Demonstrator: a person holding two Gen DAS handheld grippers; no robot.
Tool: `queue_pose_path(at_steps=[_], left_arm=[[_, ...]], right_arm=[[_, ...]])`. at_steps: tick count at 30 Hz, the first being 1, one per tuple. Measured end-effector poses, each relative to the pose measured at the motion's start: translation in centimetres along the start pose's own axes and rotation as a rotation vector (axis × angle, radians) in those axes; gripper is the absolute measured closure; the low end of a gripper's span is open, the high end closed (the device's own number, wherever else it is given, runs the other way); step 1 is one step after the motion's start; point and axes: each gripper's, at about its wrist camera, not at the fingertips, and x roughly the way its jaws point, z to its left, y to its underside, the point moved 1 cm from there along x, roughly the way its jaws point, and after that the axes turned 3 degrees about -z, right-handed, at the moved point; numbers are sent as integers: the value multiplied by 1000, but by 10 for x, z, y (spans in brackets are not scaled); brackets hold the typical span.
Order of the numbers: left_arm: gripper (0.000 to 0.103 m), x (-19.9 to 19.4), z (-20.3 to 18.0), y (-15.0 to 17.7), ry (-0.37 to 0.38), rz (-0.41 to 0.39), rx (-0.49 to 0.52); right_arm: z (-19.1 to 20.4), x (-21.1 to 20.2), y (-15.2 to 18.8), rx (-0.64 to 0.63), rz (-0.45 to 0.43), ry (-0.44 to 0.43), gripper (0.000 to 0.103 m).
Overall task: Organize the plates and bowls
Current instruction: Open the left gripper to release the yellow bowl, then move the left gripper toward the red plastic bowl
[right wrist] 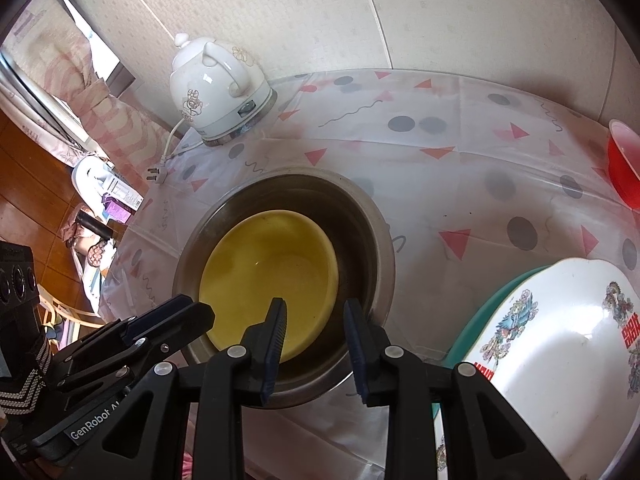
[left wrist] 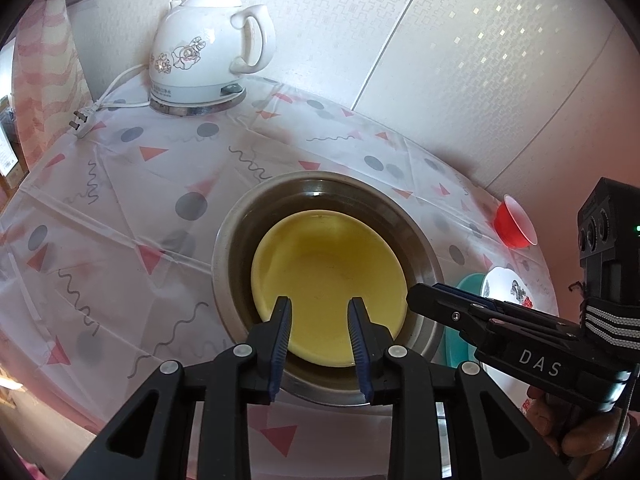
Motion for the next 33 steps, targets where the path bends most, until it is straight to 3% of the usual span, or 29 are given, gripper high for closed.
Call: queue_pose_path(at_steps=[16,33], left_arm=[[72,-3,-30,-5,-38,-31,137],[68,16,-87,-22,-13,-14,287]], right_arm=[[-31,-22,-2,96,-77,-10,72],[-113,-60,-5,309,-179,48,70]])
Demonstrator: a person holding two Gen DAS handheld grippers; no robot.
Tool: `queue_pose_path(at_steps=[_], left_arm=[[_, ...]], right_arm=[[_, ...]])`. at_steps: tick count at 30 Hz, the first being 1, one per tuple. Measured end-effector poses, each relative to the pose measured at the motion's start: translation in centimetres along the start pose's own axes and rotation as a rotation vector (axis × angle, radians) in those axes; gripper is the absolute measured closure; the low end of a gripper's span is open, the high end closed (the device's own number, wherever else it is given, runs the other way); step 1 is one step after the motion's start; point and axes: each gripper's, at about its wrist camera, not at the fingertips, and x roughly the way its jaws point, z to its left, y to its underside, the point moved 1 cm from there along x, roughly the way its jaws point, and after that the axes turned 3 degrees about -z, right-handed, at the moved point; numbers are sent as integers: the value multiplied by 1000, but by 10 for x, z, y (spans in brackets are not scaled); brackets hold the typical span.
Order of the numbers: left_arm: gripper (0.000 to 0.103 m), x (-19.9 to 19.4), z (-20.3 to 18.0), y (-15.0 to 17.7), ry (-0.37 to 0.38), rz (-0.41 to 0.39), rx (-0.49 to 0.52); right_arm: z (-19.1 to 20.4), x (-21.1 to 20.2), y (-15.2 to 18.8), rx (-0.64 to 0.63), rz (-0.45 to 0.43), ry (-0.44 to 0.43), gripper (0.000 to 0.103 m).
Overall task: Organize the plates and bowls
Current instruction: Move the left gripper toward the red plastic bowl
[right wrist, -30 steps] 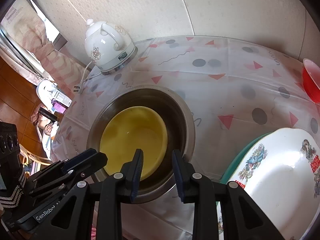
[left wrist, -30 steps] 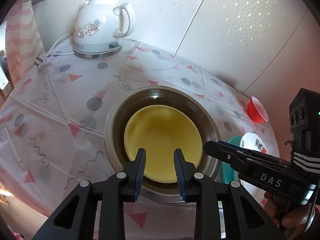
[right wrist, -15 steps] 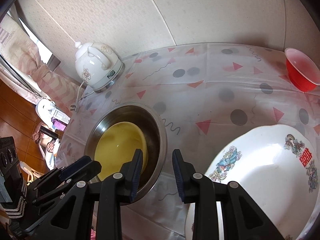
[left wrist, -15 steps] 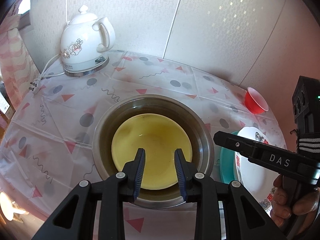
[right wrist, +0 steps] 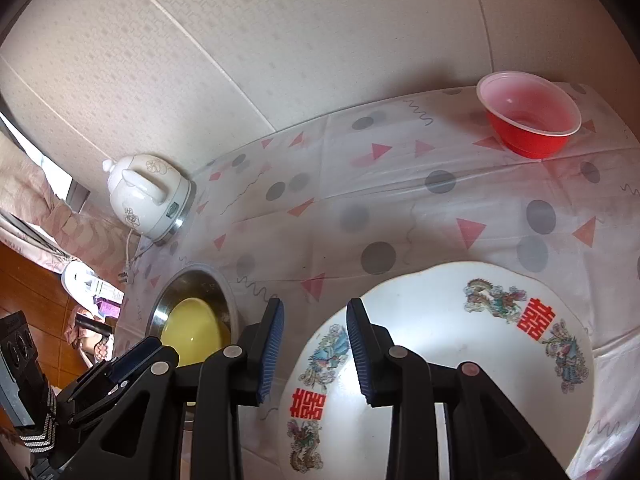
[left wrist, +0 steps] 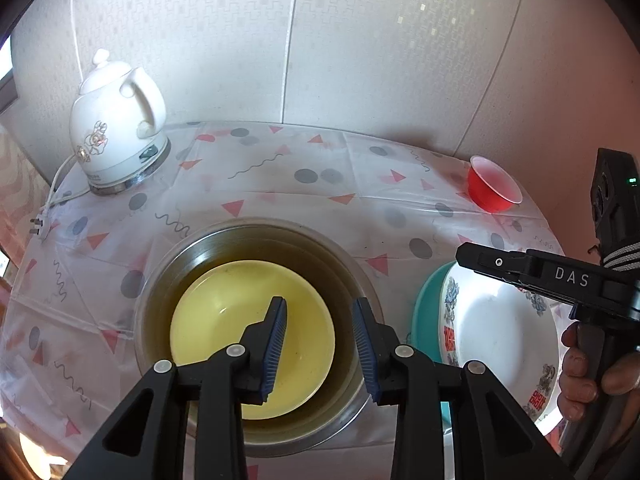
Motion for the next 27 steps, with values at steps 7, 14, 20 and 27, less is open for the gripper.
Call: queue_pose_path(at_steps=[7,14,20,27], left_arm=[[67,14,-28,-15,24,11,67],[63,29,-55,-30,49,18,119],[63,51,-71,-42,67,66,124],[63,69,-89,-63,110,73,114]], right_arm=[[-35,-9,-9,79,-33,40,69],[-78,-23,-16,164,-66,99,69],[-119,-38,-27,241,-99,161,69],[-153,-51,-50,295,-141,221,69]])
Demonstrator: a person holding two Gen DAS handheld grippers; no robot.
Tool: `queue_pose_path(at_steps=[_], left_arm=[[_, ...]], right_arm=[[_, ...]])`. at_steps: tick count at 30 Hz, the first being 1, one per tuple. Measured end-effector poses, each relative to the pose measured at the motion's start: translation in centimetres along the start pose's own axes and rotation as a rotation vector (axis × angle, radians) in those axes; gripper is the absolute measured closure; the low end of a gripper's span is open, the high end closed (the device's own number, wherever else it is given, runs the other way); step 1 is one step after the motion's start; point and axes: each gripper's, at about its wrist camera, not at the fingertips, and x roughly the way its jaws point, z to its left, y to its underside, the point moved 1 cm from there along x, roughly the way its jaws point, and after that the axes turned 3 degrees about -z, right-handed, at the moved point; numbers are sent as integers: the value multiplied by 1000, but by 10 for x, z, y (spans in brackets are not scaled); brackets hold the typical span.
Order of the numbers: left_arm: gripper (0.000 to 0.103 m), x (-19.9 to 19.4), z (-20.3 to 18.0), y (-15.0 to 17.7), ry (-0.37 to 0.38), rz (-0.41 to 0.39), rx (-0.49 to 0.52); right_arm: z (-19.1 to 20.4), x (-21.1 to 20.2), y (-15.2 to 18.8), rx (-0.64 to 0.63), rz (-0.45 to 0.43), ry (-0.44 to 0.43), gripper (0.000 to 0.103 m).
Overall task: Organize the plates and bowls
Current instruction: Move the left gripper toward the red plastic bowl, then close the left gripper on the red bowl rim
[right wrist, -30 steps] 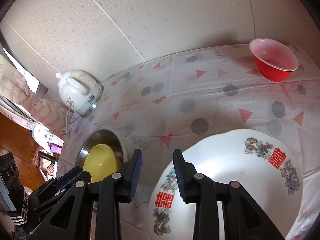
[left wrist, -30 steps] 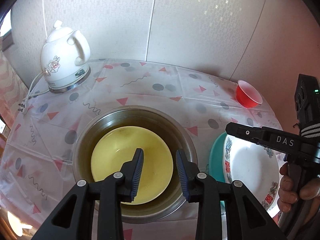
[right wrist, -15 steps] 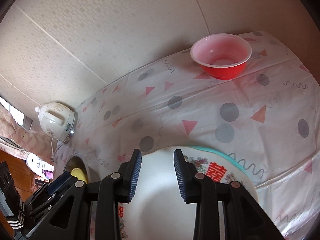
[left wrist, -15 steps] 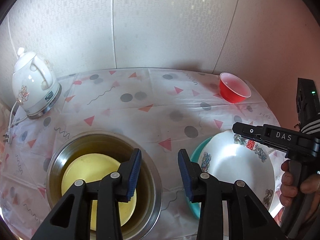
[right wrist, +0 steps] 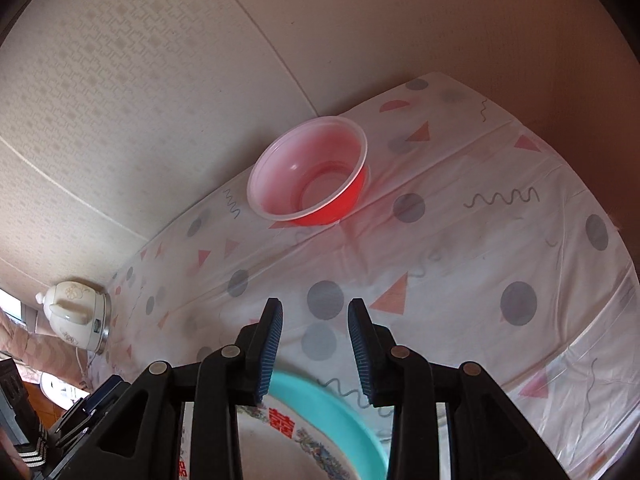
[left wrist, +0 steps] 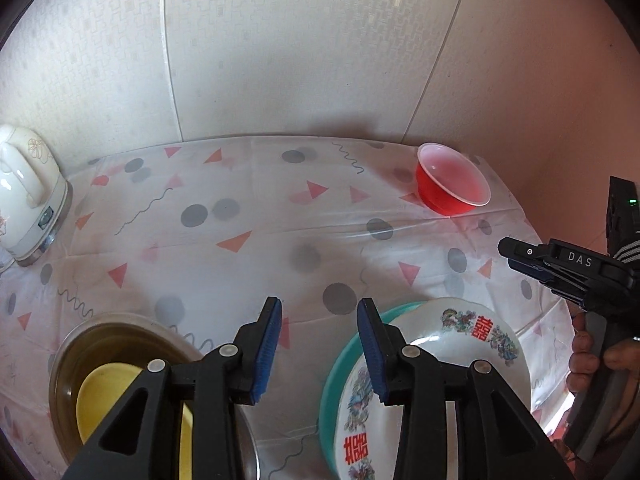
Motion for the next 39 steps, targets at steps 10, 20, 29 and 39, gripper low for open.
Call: queue_pose_path(at_steps=[10,20,29,39], left_arm=[[63,42,-33,-33,71,27,-4],[60,77,-51,-55,124,51,-30],[52,79,-31,-55,122,35,-88],[52,81,-10,-59,95,32,-139]], right_arm=[[-18,20,-44,57,-19,48,69],[-29,54,-83,92,-24,117,69],[-6,77,-80,-39,54,53,78],[35,90,-52,-177,147,-42,83]])
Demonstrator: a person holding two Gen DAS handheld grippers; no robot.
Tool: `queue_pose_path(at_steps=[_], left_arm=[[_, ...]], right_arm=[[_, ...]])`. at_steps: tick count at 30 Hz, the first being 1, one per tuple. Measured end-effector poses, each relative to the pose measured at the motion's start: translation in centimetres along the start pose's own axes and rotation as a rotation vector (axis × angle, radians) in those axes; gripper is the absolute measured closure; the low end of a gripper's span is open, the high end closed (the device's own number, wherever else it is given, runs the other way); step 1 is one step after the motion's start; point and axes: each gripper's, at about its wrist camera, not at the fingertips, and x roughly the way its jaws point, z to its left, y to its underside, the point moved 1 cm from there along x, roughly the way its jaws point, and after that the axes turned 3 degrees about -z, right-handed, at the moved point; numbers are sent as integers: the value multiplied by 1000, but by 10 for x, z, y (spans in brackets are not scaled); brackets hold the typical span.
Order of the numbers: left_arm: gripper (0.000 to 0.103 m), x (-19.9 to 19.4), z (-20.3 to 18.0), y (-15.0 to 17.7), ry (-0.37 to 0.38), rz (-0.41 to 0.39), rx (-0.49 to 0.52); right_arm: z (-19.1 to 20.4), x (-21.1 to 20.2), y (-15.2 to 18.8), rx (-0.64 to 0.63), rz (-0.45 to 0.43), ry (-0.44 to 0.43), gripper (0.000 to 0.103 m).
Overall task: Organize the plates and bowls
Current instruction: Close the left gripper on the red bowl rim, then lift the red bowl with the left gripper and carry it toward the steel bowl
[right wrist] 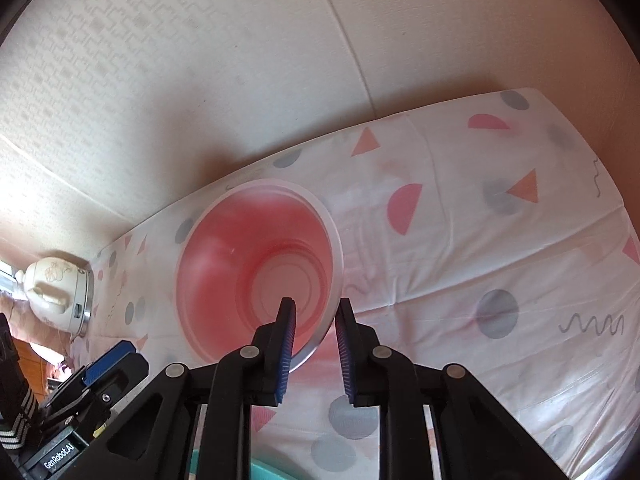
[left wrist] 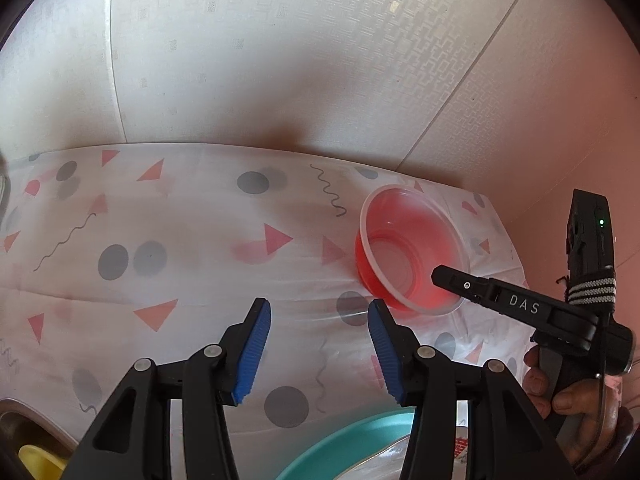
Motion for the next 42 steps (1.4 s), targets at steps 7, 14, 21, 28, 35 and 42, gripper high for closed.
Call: queue_pose_path(at_steps=[7,14,21,28,35,42], left_arm=[[56,5,-2,-7,12,20,-25],[57,15,-2,-10,10,28,-47],[57,18,3,-11,20,18,-85],[90,24,-11,-11,40,23,-17],[90,17,-8,-6,54,31,-29],[90,2,4,3,47,33,-50]], right_arm=[[19,3,15,-23,11,-22,72],[4,-10,8,64,-42,-26,71],[-4,-19,2,90,-63,-12,80],[8,-16,5,57,-62,-15,91],[15,-14,12,52,-42,-26,91],[23,-11,23,59,-5,-74,88]])
